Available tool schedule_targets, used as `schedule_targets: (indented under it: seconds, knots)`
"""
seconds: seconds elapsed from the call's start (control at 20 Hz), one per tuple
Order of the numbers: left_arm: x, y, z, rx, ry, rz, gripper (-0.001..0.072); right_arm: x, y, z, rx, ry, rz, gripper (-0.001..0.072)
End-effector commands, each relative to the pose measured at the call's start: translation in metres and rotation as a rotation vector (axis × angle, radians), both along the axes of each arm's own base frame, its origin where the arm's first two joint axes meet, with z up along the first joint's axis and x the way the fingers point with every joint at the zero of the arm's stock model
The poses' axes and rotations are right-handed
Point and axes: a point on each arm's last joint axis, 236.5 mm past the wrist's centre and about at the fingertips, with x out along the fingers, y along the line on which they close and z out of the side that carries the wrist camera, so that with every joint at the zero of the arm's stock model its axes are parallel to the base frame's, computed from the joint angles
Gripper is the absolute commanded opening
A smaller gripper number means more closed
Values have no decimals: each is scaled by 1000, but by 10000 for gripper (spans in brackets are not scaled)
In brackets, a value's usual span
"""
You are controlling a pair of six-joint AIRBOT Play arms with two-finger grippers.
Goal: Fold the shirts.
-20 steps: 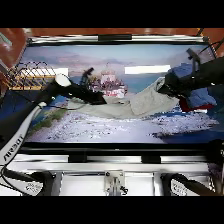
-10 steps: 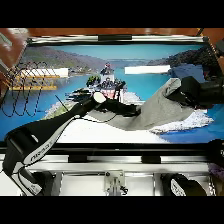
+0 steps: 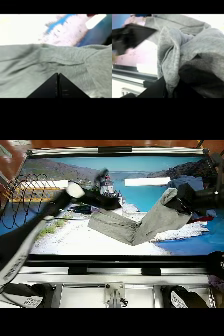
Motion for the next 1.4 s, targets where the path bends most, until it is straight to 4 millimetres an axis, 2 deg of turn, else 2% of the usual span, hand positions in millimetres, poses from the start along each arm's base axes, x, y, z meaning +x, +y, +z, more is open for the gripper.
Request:
schedule_targets:
  seconds: [0.0,0.15,0.25,0.35,0.5,0.65,0.7,0.75,0.8,0.85,0.95,1.05,1.15,1.2,1.25,1.3,1.35]
  knots:
    - [25,97,70,113,-187,145,29,28,11,-32,-14,40,27,78]
    - [31,171,140,91,-315,308,30,47,69,-69,-6,72,137,79]
    - [25,216,173,89,-371,398,30,58,111,-96,-1,72,190,79]
    - [14,252,196,99,-408,470,30,67,150,-126,9,80,221,79]
    - [-7,285,215,123,-429,527,31,72,202,-164,61,105,239,78]
    - [-26,297,217,165,-424,530,31,75,238,-201,92,139,214,82]
    - [-29,298,215,180,-420,525,31,75,247,-212,114,164,191,282]
    - [-32,297,213,191,-420,511,31,74,257,-215,160,188,184,601]
    - [-32,296,212,195,-416,506,31,71,265,-212,202,196,201,634]
    - [-31,296,210,196,-414,505,31,70,264,-209,209,193,220,634]
    - [-30,296,202,202,-397,501,31,68,237,-200,152,177,275,634]
    - [-29,297,189,212,-372,492,32,76,181,-183,71,166,257,634]
    - [-29,297,170,220,-330,486,31,85,107,-169,-43,173,175,634]
    - [-29,297,163,223,-312,484,31,79,69,-169,-119,209,144,634]
    - [-29,297,158,224,-300,483,31,65,35,-175,-196,269,129,634]
    - [-29,297,154,226,-293,482,32,44,8,-186,-256,347,122,634]
    - [-29,297,154,225,-292,482,31,25,-5,-200,-271,409,112,634]
